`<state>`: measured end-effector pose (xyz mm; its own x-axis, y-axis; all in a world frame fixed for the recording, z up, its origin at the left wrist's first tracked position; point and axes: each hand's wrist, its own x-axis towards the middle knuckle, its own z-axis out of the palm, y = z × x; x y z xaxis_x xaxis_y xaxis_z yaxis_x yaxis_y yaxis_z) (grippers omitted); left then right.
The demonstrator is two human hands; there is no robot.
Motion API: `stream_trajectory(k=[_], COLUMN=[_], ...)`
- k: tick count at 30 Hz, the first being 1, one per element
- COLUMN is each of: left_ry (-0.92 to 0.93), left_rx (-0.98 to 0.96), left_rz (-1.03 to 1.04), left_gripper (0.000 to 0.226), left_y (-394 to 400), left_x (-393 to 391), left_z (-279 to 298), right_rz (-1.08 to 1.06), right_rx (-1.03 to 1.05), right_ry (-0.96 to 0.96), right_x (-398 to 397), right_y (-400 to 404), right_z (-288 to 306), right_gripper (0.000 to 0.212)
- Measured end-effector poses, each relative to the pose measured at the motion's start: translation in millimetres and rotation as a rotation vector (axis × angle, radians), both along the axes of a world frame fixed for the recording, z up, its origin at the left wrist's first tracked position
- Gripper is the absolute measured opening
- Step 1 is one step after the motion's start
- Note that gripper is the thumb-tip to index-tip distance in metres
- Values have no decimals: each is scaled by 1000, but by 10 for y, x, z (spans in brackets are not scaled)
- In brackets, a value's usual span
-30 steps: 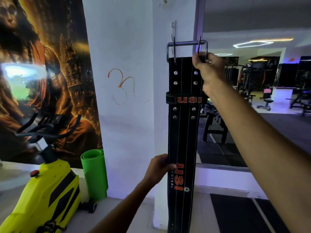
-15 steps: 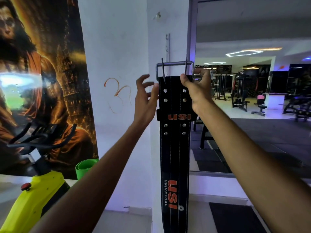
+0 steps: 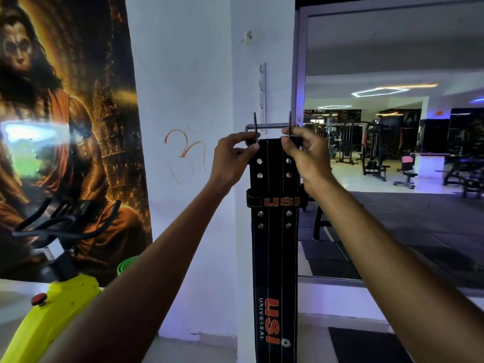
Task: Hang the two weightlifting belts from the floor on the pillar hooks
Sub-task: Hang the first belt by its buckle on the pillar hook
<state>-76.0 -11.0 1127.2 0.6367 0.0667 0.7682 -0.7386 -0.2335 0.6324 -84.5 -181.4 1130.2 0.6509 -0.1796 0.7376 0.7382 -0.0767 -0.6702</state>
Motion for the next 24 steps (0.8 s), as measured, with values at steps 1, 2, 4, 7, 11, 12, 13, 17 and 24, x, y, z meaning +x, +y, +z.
stream_trajectory(k=[1, 2, 4, 7, 11, 12, 13, 17, 24], left_ry=[-22, -52, -106, -128, -158, -162, -161, -135, -115], left_rx=[4, 6, -2, -25, -35, -44, -55, -166, -218], left_rz=[17, 29, 50, 41, 15, 13, 17, 22, 25], left_gripper=[25, 23, 21, 18, 17, 19, 20, 18, 25], left_y=[-2, -8, -27, -49, -96, -114, -135, -223, -402], left_x=[4, 6, 8, 21, 26, 32, 43, 132, 271], left_z=[-19, -44, -99, -148, -166, -166, -167, -162, -103], right_rz=[-12, -18, -22, -17, -17, -25, -40, -179, -212], right_rx=[-13, -32, -91, -141, -91, -79, -74, -103, -113], right_ry=[-21, -43, -80, -95, -126, -146, -173, -258, -268], right_x=[11, 20, 38, 67, 115, 122, 128, 142, 353], right_y=[-8, -18, -28, -46, -83, -92, -98, -68, -256], right_z=[-16, -26, -38, -66, -107, -116, -131, -186, -101], right_gripper=[13, 11, 10, 9, 11, 11, 12, 17, 18])
